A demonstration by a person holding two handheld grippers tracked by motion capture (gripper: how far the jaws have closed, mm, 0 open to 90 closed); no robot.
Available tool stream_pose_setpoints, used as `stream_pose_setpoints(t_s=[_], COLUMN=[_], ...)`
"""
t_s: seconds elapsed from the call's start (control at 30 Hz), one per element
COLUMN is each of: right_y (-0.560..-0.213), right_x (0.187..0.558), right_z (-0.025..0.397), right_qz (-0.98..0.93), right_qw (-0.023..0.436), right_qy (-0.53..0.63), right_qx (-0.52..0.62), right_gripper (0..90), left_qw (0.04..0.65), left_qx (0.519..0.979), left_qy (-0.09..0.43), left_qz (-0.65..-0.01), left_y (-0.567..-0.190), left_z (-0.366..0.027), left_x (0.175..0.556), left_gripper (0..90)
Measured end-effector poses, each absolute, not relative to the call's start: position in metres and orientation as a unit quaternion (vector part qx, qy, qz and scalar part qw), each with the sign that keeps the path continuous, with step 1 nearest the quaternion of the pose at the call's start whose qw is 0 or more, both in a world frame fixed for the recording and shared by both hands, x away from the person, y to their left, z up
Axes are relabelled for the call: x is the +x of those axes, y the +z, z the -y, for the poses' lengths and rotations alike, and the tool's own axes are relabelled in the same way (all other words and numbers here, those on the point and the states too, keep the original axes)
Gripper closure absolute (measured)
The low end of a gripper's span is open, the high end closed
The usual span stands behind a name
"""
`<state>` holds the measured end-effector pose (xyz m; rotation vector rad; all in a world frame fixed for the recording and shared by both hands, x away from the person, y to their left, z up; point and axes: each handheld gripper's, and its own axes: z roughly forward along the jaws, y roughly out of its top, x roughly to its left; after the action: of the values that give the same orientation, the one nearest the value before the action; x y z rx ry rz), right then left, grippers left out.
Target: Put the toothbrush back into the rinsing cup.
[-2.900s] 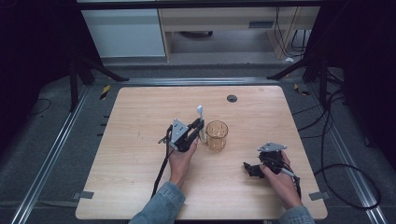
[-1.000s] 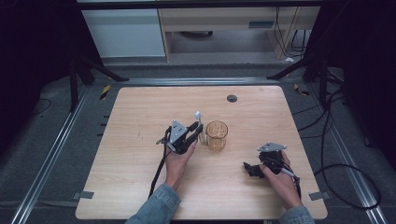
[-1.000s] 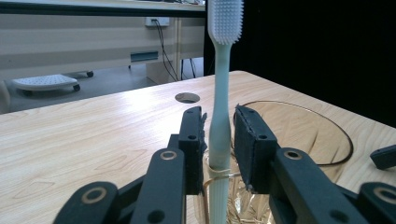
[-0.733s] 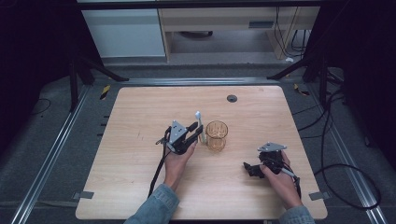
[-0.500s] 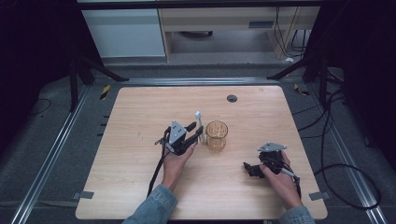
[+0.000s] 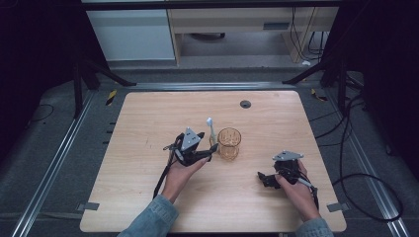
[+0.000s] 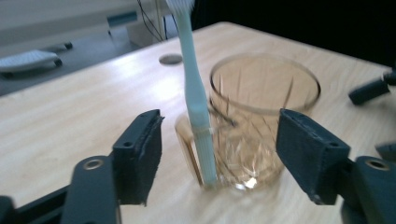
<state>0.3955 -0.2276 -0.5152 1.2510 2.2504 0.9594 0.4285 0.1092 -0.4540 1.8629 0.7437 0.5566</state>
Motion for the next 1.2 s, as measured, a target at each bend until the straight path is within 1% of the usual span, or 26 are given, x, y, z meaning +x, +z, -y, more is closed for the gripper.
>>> stream_pose_setpoints(t_s=[0.13, 0.17, 0.23, 0.4, 0.53, 0.77, 0.9, 1.2], right_y=[-0.515, -0.515, -0.515, -0.515, -0.515, -0.515, -0.515, -0.515], right_x=[0.395, 0.395, 0.395, 0.395, 0.395, 0.395, 0.395, 0.395], right_z=[0.228, 0.228, 0.228, 0.228, 0.228, 0.228, 0.228, 0.228], right_qz=[-0.803, -0.803, -0.803, -0.803, -0.803, -0.803, -0.803, -0.803], right_qw=[0.196, 0.196, 0.196, 0.196, 0.196, 0.196, 0.195, 0.195], right_qy=[0.342, 0.342, 0.343, 0.342, 0.342, 0.342, 0.343, 0.342], right_qx=[0.446, 0.446, 0.447, 0.447, 0.447, 0.447, 0.447, 0.447], right_gripper=[0.5, 0.5, 0.5, 0.4, 0.4, 0.5, 0.4, 0.4], left_qw=[0.484, 0.478, 0.471, 0.462, 0.453, 0.431, 0.404, 0.389], left_qx=[0.783, 0.786, 0.791, 0.8, 0.805, 0.82, 0.831, 0.817], left_qy=[0.237, 0.237, 0.224, 0.211, 0.2, 0.181, 0.185, 0.196], left_qz=[-0.311, -0.312, -0.32, -0.319, -0.327, -0.331, -0.336, -0.378], left_y=[-0.453, -0.451, -0.445, -0.435, -0.431, -0.428, -0.426, -0.424], left_z=[-0.112, -0.114, -0.12, -0.125, -0.13, -0.136, -0.144, -0.176], left_x=[0.428, 0.429, 0.43, 0.43, 0.428, 0.429, 0.432, 0.442], left_gripper=[23.9, 23.9, 20.4, 16.1, 15.1, 8.8, 7.9, 7.8])
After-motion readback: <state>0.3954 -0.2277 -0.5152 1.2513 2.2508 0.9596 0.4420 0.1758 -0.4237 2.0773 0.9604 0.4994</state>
